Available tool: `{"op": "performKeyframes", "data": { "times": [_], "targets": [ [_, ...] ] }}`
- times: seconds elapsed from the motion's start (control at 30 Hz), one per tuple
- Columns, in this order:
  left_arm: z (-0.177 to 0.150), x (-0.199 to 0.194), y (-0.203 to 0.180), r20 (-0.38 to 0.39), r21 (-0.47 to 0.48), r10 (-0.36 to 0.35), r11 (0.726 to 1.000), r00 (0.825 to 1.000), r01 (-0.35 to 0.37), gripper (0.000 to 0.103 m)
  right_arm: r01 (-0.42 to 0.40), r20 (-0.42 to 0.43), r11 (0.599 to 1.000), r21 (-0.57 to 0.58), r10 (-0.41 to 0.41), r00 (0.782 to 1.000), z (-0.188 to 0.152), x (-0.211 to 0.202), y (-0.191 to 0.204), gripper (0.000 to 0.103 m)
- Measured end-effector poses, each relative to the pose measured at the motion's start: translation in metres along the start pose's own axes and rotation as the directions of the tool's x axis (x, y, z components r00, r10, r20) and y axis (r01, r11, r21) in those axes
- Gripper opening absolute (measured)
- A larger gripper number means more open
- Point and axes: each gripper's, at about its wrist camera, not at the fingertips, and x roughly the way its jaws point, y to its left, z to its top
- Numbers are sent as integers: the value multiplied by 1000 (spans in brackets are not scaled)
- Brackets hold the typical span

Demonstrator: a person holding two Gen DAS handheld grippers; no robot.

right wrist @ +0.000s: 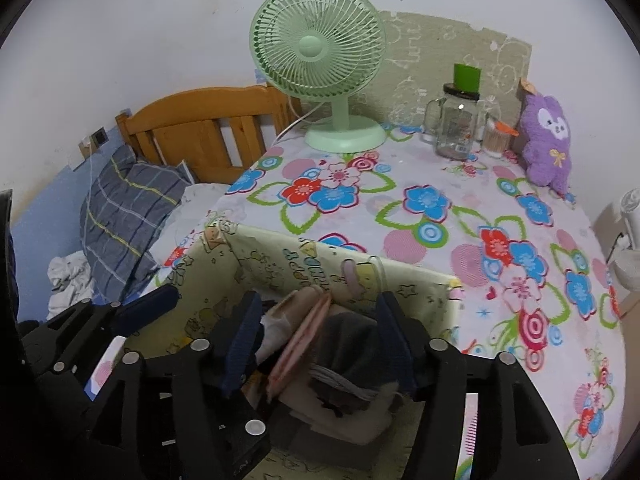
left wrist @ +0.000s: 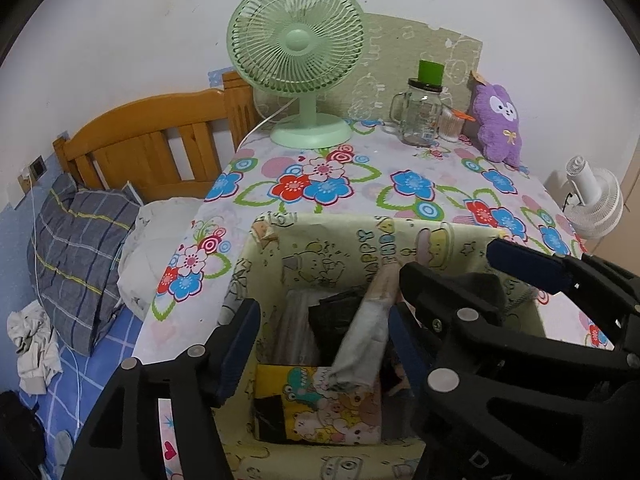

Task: Organize soft objects
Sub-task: 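Lower the rolled cloth into box with left tool while right tool lowers pink packet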

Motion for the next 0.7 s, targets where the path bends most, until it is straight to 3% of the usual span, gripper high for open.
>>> {"op": "performKeyframes", "data": {
  "times": [0.7],
  "targets": [
    [4,-38,-47,94,64,-48,997,994,42,88,68,93,995,72,-75,993,-12,-59,-37,81]
  ]
}}
